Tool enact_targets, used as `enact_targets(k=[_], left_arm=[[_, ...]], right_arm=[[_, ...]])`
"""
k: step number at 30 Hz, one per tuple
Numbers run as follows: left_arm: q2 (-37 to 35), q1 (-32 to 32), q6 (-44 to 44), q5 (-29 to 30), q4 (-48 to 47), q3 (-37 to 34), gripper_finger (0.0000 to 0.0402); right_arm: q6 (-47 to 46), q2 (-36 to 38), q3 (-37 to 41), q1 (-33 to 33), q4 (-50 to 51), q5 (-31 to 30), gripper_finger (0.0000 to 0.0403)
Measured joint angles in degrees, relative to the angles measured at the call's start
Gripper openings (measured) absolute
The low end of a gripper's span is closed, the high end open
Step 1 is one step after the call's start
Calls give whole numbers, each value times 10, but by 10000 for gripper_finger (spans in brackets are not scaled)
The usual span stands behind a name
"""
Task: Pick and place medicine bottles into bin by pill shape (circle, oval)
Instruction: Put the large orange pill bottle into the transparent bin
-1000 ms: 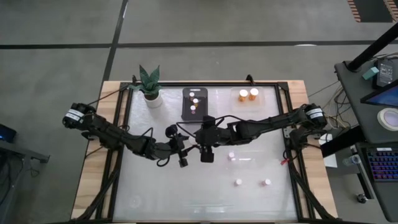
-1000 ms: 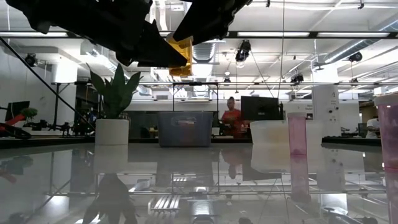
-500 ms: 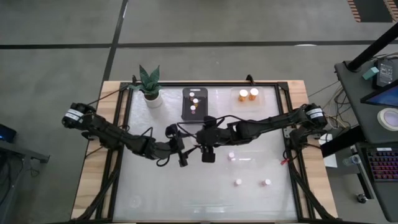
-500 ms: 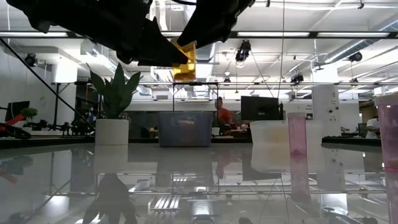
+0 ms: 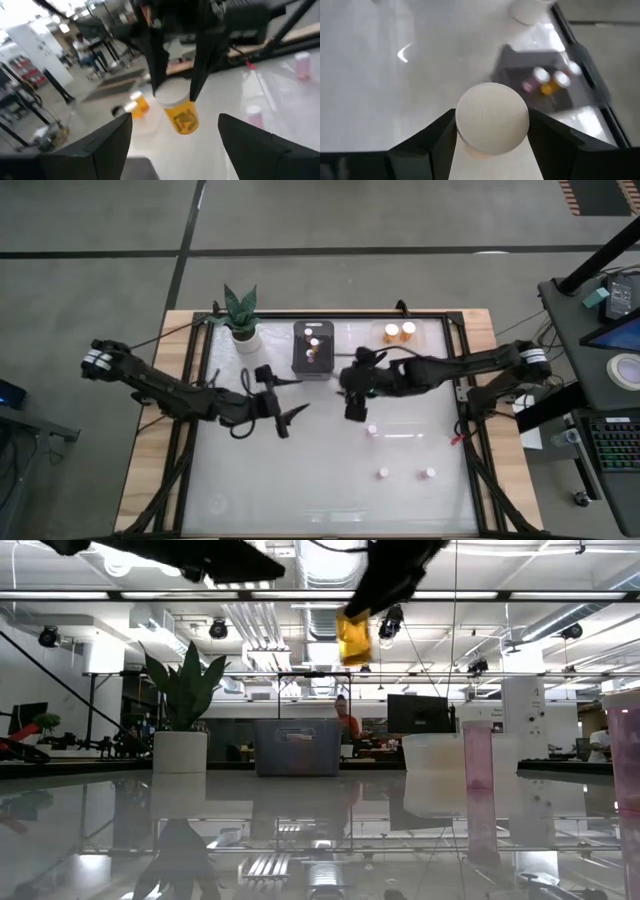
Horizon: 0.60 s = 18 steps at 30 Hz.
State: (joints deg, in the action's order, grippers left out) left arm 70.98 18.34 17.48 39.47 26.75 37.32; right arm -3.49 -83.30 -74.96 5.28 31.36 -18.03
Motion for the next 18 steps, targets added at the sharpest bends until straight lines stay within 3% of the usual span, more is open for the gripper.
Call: enact_targets(k=[7,18], left_arm=[[-73,-21,57,2,2,-4,279],[-85,-30,58,25,2,-31,279]], right_arm=[[-47,82,89,-66,-21,-1,212],[-168,159,213,-202,-75,-2,212]])
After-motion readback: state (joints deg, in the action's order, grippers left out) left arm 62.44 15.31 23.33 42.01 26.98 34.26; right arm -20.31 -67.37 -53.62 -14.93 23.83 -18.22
